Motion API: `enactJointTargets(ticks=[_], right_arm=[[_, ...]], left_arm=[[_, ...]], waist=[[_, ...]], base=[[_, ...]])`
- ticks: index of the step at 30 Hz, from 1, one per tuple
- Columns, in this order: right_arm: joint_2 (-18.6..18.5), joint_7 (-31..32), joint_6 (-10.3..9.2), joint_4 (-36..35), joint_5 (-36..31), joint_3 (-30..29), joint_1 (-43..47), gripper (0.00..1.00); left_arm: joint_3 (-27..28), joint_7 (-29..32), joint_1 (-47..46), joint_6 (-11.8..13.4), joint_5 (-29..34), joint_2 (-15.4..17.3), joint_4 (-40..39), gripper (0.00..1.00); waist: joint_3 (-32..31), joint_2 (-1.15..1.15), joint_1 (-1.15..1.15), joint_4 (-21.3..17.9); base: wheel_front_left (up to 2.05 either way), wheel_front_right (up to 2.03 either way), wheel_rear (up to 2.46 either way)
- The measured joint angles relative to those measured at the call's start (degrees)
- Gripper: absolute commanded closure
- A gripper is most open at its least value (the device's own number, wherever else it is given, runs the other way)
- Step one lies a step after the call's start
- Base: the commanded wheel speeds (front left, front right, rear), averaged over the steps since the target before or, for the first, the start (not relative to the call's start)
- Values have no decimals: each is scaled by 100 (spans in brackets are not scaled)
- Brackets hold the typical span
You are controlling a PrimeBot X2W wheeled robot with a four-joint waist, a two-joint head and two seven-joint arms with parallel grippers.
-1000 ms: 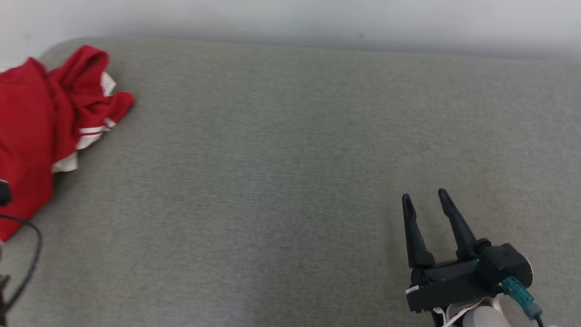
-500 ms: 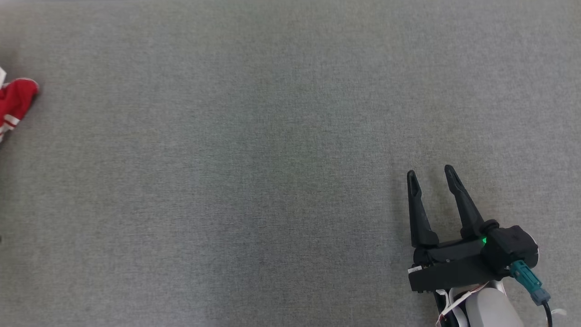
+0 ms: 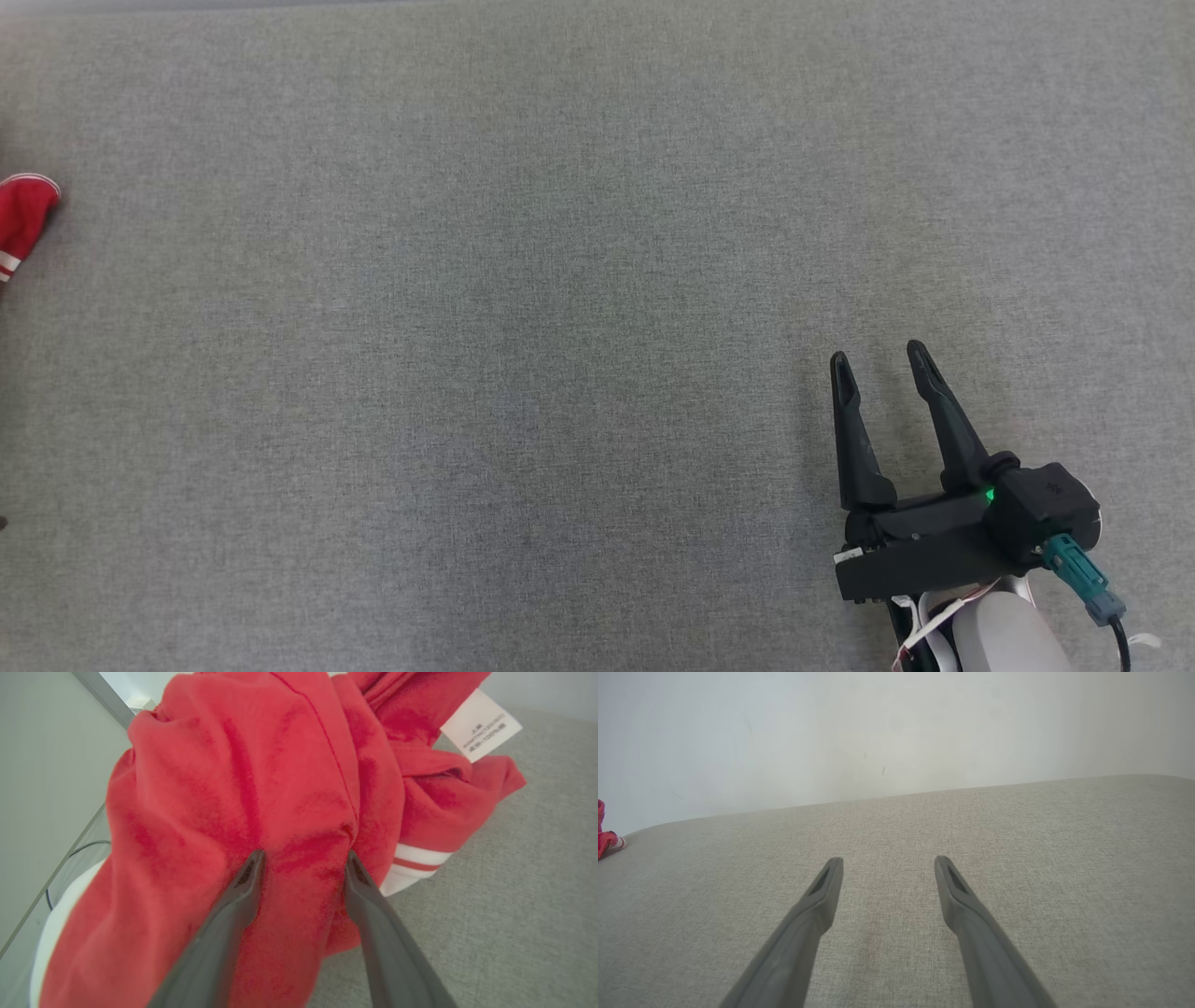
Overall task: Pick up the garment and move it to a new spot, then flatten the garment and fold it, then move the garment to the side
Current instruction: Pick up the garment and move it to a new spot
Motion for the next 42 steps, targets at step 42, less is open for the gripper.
enactJointTargets(ticks=[42], right_arm=[[-1, 0, 0, 147, 511, 41, 405, 0]], left_arm=[[-1875, -1024, -953, -109, -1783, -1500, -4609, 100]], waist=[[-980, 0, 0, -858]], base=[[0, 0, 0]])
